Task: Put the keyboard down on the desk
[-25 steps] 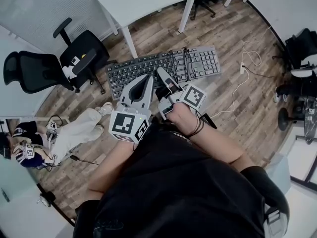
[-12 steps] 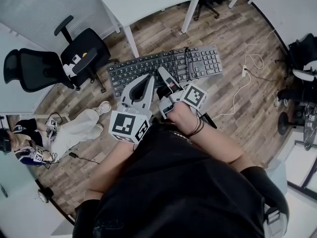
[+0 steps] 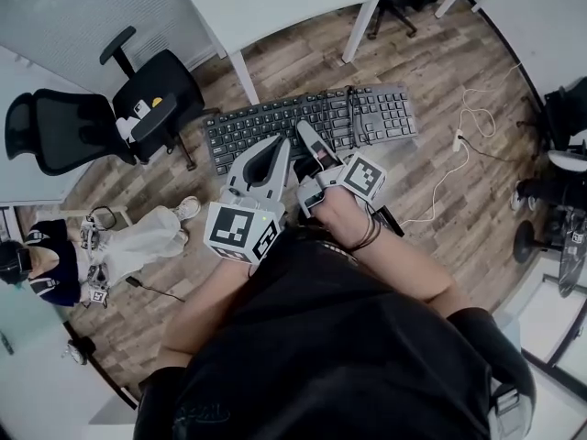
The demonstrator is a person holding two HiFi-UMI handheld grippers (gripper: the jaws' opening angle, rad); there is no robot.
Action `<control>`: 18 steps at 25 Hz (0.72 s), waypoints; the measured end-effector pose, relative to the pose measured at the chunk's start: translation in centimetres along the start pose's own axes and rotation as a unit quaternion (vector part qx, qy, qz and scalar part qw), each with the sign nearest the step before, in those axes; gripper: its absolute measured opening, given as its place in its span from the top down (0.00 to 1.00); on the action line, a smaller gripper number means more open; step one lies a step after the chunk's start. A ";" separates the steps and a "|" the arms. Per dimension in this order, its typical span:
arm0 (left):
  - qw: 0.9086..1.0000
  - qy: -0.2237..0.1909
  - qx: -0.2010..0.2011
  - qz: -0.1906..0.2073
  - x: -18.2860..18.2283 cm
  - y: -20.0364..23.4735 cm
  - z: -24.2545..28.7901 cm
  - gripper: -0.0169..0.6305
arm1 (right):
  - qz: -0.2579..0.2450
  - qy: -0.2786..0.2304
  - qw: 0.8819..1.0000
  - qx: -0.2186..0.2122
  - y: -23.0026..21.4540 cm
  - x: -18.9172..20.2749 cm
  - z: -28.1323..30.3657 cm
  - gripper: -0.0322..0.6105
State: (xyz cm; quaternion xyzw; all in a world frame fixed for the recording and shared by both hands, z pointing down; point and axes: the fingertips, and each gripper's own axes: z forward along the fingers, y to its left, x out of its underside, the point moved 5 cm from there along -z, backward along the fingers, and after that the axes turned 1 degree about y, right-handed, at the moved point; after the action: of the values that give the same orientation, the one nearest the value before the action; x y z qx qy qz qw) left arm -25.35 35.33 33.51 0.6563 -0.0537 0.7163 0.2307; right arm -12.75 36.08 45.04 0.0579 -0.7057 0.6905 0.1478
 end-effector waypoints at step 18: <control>1.000 -0.018 -0.019 -0.011 -2.8 -1.1 16.1 0.95 | -0.003 0.033 0.999 -0.020 -3.5 -14.9 4.9 0.81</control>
State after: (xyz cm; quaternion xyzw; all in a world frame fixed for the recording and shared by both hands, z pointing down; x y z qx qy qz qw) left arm -10.09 29.48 32.69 0.6653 -0.0646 0.7005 0.2501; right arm 1.76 29.23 44.12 0.0348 -0.7140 0.6773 0.1740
